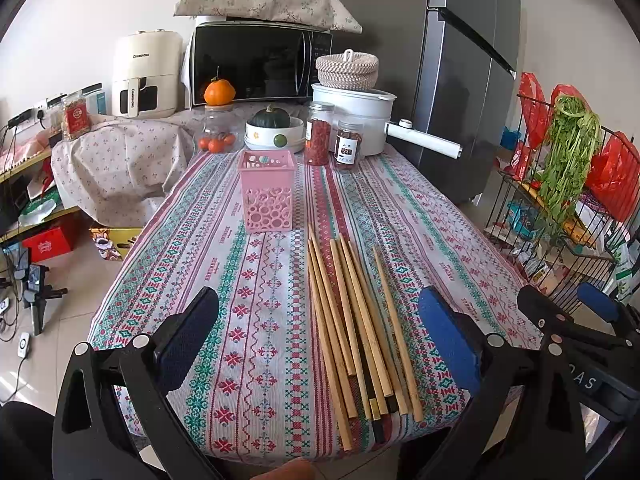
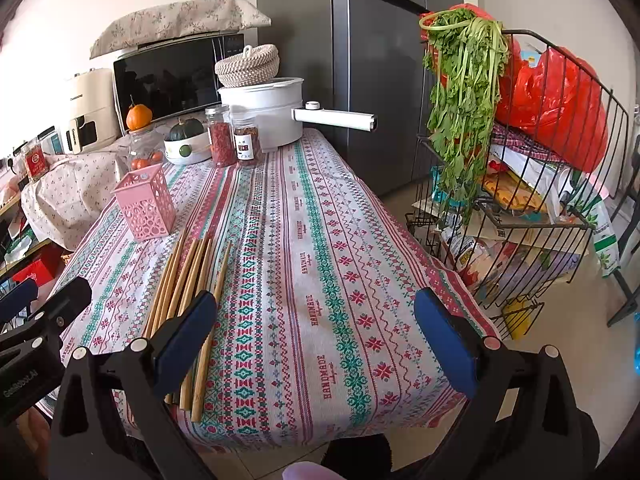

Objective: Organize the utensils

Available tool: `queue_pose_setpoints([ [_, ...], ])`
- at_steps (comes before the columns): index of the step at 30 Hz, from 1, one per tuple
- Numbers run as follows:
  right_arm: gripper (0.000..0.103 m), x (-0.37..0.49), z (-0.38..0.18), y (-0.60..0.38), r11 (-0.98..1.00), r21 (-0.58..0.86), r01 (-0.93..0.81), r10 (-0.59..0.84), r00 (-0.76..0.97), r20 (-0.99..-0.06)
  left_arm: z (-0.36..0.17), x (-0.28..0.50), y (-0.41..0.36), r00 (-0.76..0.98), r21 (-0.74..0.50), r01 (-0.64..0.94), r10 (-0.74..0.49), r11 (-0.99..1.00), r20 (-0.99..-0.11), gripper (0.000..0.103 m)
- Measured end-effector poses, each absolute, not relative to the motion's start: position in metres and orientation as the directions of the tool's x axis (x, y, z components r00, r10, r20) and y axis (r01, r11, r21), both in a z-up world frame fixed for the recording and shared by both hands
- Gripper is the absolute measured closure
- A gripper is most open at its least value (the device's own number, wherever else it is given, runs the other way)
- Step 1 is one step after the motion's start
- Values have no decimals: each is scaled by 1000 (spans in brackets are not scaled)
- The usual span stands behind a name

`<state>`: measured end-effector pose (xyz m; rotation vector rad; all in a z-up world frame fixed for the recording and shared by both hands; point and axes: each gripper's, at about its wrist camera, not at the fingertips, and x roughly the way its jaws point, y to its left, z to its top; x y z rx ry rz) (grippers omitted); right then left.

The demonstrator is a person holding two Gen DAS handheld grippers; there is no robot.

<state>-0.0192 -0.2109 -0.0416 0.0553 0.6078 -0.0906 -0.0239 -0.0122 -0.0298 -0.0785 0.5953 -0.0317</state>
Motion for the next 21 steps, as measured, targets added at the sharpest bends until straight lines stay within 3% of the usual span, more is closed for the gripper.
queue_pose_setpoints([
  [14,7,-17,-47,-212,994,38,107,-65,807,-587,-36,-18,-9,804,-93,-2,-54,996,-593,7],
  [21,7,5,-61,-209,994,82,74,5,707,-707,-45,8,3,713,-181,-29,-107,983,-693,7],
])
